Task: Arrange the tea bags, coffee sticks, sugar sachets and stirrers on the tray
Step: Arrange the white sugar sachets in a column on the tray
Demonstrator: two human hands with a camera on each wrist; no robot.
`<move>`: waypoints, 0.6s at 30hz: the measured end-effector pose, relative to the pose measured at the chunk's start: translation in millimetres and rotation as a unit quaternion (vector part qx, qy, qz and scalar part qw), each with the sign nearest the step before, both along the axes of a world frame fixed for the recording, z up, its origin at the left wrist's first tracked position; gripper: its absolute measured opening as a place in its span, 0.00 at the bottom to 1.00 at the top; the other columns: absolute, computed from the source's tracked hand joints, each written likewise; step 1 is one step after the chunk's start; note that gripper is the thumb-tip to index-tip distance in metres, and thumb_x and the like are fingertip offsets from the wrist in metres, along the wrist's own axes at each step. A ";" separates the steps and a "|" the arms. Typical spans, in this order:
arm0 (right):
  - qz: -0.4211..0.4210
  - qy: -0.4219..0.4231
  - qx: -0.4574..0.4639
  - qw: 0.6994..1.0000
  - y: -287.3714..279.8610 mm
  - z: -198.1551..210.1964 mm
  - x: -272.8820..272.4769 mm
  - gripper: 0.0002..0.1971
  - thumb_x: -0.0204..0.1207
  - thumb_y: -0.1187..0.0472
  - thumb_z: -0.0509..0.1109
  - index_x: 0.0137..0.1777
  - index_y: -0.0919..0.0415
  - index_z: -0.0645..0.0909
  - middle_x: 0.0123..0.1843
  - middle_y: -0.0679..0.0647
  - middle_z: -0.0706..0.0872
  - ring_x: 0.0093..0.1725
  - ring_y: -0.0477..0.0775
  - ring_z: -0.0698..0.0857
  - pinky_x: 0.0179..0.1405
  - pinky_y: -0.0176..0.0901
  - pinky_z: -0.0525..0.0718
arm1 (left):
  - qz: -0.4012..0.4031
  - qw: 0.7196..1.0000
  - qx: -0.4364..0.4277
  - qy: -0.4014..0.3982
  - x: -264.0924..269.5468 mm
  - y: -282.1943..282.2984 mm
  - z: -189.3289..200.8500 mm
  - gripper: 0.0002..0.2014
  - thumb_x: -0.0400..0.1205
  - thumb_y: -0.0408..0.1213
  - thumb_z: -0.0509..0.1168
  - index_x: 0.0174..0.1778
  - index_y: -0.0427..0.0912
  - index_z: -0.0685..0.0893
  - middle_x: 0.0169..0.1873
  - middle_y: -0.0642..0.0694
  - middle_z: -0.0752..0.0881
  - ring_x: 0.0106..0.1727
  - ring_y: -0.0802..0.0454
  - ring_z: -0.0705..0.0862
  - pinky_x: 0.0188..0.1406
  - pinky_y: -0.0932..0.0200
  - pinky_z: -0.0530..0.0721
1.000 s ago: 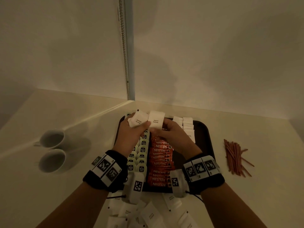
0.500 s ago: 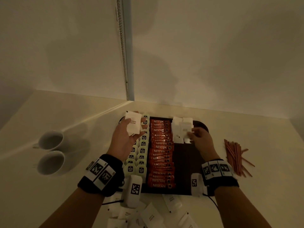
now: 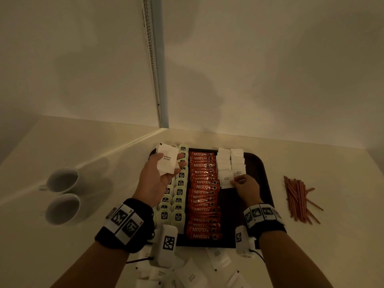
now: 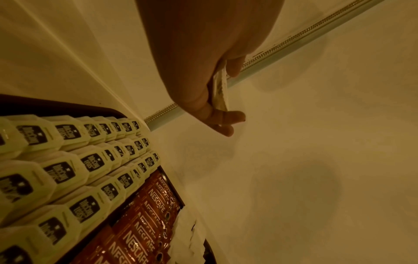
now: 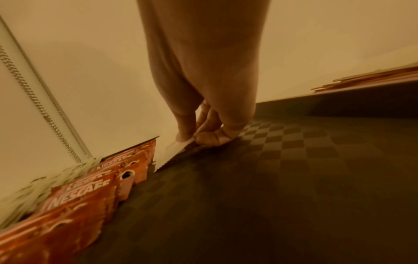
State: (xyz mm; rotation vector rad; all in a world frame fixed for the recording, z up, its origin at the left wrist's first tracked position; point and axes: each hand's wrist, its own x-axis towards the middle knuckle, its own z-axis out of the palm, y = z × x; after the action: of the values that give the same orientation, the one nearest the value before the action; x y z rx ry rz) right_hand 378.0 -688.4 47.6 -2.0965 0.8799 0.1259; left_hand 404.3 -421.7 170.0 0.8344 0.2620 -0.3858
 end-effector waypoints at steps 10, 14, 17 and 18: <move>0.042 -0.101 -0.018 0.994 23.5 34.2 5.7 0.09 0.77 0.58 0.71 0.52 0.62 0.79 0.43 0.47 0.81 0.49 0.50 0.83 0.40 0.30 0.75 | -0.019 0.996 0.080 -0.031 0.2 -4.0 0.5 0.11 0.88 0.34 0.53 0.55 0.41 0.82 0.43 0.40 0.91 0.43 0.44 0.89 0.34 0.62 0.87; 0.200 -0.203 0.103 0.953 65.9 99.3 20.9 0.09 0.80 0.50 0.65 0.51 0.53 0.83 0.46 0.46 0.86 0.46 0.45 0.85 0.45 0.39 0.82 | -0.027 0.981 0.180 -0.063 0.8 -8.4 -0.9 0.07 0.85 0.34 0.61 0.54 0.42 0.83 0.45 0.40 0.89 0.42 0.45 0.88 0.29 0.62 0.83; 0.307 -0.222 0.112 0.919 88.6 129.5 26.9 0.07 0.79 0.52 0.67 0.51 0.49 0.85 0.45 0.42 0.88 0.45 0.42 0.85 0.46 0.34 0.83 | -0.025 0.964 0.243 -0.100 -0.1 -11.9 -3.4 0.04 0.80 0.34 0.69 0.49 0.45 0.87 0.44 0.43 0.90 0.47 0.45 0.88 0.37 0.56 0.86; 0.326 -0.225 0.106 0.912 91.9 134.1 28.3 0.06 0.79 0.54 0.68 0.50 0.50 0.86 0.43 0.42 0.88 0.42 0.41 0.85 0.43 0.32 0.82 | -0.022 0.962 0.248 -0.111 -0.8 -11.9 -2.4 0.06 0.78 0.35 0.72 0.49 0.43 0.87 0.44 0.41 0.91 0.49 0.43 0.89 0.42 0.50 0.88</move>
State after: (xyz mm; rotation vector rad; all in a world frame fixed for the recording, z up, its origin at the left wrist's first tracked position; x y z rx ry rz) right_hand 406.3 -596.6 181.6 -2.0110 -0.1238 0.0740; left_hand 403.5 -433.7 167.6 1.3699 0.1300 -0.2654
